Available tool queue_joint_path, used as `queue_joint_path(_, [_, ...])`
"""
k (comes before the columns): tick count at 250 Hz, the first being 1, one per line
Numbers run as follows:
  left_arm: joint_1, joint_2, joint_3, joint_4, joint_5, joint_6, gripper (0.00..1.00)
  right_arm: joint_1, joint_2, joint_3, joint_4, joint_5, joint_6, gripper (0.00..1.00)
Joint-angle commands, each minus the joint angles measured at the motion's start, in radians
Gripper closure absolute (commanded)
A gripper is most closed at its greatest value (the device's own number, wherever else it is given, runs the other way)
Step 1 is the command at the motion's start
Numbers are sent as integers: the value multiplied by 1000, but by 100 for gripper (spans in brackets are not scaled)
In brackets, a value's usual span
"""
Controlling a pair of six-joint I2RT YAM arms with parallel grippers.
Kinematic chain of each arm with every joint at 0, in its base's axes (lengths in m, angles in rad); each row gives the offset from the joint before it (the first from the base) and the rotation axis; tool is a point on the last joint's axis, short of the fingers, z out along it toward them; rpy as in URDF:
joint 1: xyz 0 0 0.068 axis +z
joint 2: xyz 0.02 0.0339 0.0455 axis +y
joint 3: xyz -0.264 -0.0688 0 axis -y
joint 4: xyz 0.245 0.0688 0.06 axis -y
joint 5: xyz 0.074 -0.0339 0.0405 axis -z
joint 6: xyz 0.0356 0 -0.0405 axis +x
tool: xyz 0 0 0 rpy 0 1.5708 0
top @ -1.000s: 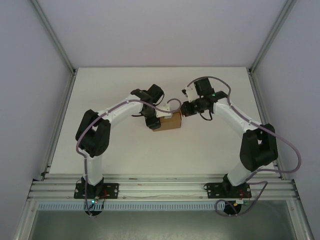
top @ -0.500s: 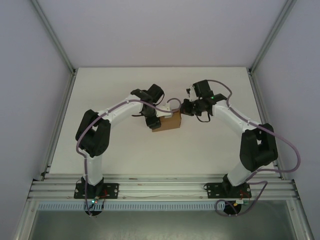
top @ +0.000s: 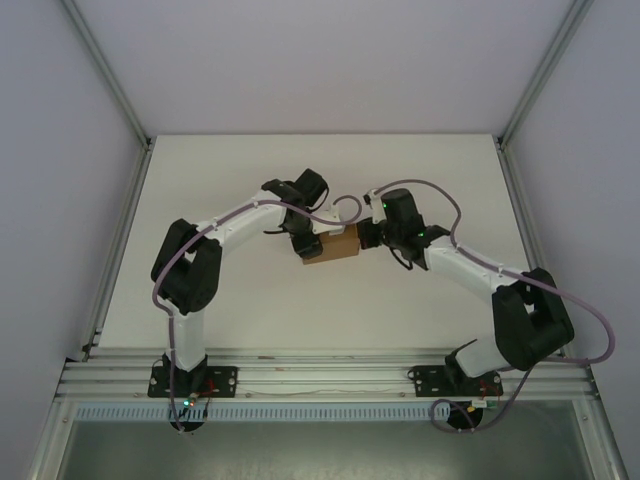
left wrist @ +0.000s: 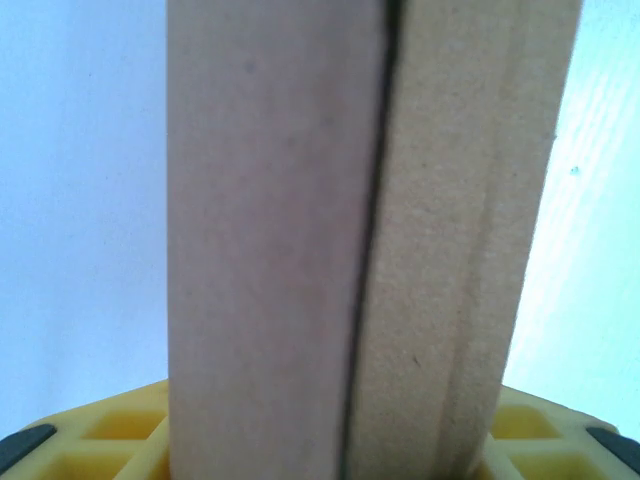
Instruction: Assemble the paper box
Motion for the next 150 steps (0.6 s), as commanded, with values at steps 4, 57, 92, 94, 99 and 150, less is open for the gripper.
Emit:
queue_joint_path(4, [-3,-22,0,66,-4,-35,42,19,24,-23,-71,51,-4,100])
queue_joint_path(57, [-3,-90,-34,118,-1,-93,17,23,2,43,-151,84,85,100])
queue_joint_path(92, [-8,-179,-105,194,-21,-172,0,33,-7,71,-200,90,120,100])
queue_joint_path(94, [-8,-186,-111,197,-20,-178,0,34,-7,73,-205,92,121,100])
queue_joint_path(99, [-8,-203,-128,210,-26,-191,0,34,-6,79,-215,93,128,100])
queue_joint_path(150, [-8,-400,-351,351,-179,-308,4,39,17,139,-307,120,175,100])
